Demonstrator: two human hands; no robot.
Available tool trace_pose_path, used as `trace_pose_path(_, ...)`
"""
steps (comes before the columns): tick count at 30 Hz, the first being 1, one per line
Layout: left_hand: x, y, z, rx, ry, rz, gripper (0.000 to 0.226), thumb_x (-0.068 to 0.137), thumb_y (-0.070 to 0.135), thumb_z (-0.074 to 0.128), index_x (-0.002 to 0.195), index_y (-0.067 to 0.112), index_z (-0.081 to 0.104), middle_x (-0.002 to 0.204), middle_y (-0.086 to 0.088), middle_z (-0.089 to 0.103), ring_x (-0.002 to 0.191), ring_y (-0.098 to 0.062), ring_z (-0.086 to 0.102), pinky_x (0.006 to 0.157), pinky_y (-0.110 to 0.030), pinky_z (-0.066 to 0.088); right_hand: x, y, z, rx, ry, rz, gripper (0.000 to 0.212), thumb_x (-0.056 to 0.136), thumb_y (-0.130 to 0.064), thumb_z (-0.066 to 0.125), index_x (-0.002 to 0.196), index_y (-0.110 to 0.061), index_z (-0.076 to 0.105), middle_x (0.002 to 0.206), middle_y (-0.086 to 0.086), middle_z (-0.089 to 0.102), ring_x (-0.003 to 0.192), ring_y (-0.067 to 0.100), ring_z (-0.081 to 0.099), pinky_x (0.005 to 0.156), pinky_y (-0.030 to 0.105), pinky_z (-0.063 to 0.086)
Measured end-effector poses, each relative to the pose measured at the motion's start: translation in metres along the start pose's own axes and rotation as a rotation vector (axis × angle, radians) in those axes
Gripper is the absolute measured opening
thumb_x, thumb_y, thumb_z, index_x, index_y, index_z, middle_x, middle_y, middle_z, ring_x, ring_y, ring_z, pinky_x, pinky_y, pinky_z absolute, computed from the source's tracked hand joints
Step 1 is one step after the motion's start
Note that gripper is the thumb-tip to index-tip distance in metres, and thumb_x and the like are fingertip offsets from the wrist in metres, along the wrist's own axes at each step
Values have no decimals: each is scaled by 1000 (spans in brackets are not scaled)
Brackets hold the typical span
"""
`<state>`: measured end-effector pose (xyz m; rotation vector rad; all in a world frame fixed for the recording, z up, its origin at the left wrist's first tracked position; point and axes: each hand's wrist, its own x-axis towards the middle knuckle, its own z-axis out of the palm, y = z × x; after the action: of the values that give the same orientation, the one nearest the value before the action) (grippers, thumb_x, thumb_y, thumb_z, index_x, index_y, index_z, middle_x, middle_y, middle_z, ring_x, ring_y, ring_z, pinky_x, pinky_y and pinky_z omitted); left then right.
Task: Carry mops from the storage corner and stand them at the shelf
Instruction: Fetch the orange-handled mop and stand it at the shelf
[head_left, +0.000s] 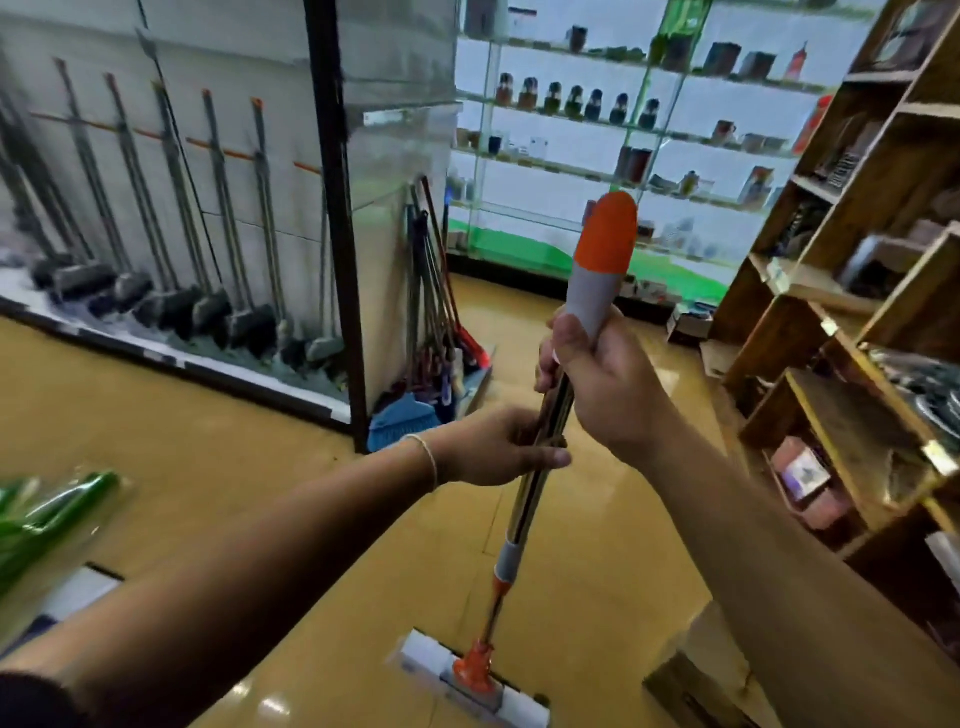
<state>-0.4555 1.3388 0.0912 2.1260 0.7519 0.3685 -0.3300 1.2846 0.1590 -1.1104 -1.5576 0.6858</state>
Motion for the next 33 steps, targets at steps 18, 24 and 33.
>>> trace_pose_path(18,128,-54,-107,-184,359,-207,19,93,28,63,104,14,64,103,-12,69,103,-27,66,95,-42,53,219,83,-11,199,-318,-126,27,96,-31,46,99,-5,45,71,4,51,61,18,54,59,32,50)
trace_pose_path(24,124,-110,-155,-189,442,-247,2,94,26,63,93,27,62,87,12,68,84,2,66,78,-15,51,277,105,49,184,-437,-152,24,97,-34,47,95,-10,46,68,-4,54,62,19,55,59,33,50)
trace_pose_path(33,122,-218,-274,-147,463,-300,25,93,33,62,102,9,62,100,-13,69,93,-25,67,85,-39,56,390,131,163,200,-503,-132,24,98,-33,47,96,-8,46,65,-6,55,61,18,57,60,35,51)
